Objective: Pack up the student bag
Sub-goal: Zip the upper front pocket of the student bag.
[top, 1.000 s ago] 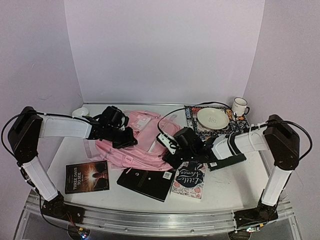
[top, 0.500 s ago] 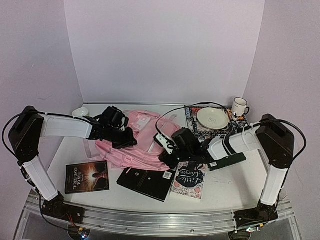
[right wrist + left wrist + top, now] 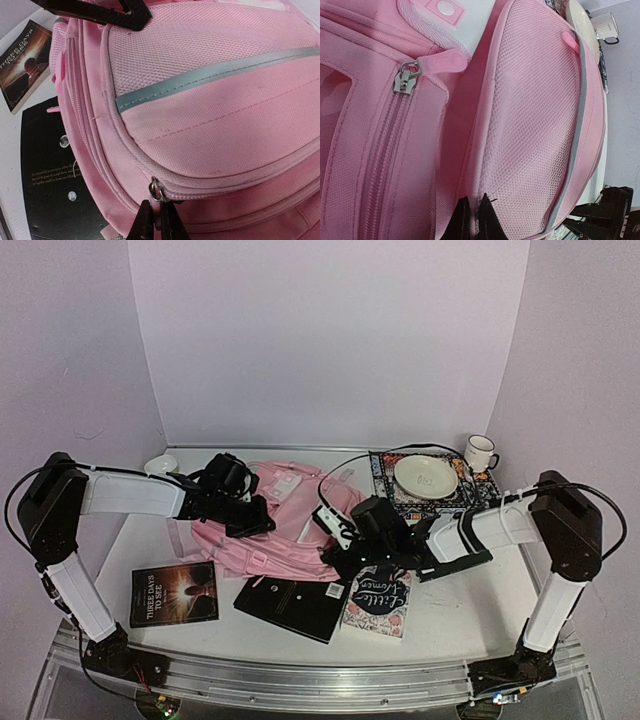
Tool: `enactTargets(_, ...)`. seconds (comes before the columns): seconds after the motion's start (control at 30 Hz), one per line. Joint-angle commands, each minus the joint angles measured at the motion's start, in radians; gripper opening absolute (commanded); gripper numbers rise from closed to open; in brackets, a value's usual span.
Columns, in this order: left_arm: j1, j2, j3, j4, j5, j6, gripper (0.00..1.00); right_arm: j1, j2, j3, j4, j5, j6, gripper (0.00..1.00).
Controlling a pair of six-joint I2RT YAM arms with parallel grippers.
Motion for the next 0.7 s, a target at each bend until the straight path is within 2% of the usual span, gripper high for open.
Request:
enactTargets(0.0, 0.006, -0.014, 0.045, 0.016, -0.027, 0.019, 0.0, -0.01, -0.051, 0.004, -0.061, 0.015, 0.073, 0.01)
enactTargets(0.2, 0.04, -0.043, 0.016, -0.009, -0.071, 0.044, 0.0, -0.018, -0.12, 0.02, -0.181, 0.129, 0.042, 0.0)
enactTargets(0.37, 0.087, -0.049, 0.004, -0.028, -0.102, 0.083, 0.0, -0.047, -0.157, 0.043, -0.309, 0.157, 0.021, 0.0)
enactTargets(0.67, 0.144, -0.043, 0.024, -0.067, -0.157, 0.163, 0.0, -0.099, -0.174, 0.111, -0.441, 0.025, 0.091, 0.0)
